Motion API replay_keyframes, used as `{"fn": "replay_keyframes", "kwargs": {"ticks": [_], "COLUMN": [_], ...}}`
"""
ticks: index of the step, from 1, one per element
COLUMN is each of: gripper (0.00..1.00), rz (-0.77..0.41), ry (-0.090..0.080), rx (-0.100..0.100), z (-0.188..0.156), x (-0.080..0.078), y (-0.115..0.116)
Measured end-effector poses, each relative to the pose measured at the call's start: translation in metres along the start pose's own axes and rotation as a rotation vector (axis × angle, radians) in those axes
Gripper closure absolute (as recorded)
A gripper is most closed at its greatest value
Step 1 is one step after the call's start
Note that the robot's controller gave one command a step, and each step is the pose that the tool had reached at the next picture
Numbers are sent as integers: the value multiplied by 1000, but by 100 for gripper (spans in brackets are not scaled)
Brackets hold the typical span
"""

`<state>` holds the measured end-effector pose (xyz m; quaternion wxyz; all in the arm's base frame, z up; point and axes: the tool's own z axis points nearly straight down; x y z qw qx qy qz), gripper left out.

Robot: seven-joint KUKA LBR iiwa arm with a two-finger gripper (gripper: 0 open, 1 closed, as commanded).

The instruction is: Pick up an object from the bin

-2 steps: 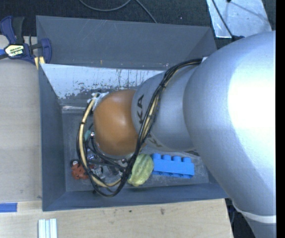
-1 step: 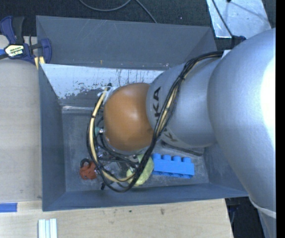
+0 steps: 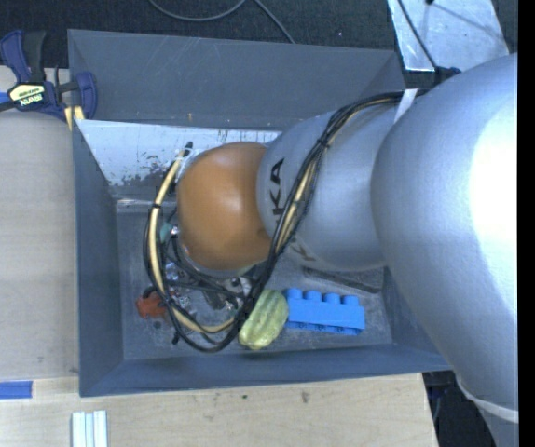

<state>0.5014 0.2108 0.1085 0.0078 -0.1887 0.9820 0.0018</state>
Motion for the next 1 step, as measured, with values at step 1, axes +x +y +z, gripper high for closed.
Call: {"fn": "replay_keyframes", "kwargs": {"ticks": [1], "gripper": [100], "rz": [-40], "ry": [22], "rx": [-3], "z": [-23], "x": [4], "y": [4]}}
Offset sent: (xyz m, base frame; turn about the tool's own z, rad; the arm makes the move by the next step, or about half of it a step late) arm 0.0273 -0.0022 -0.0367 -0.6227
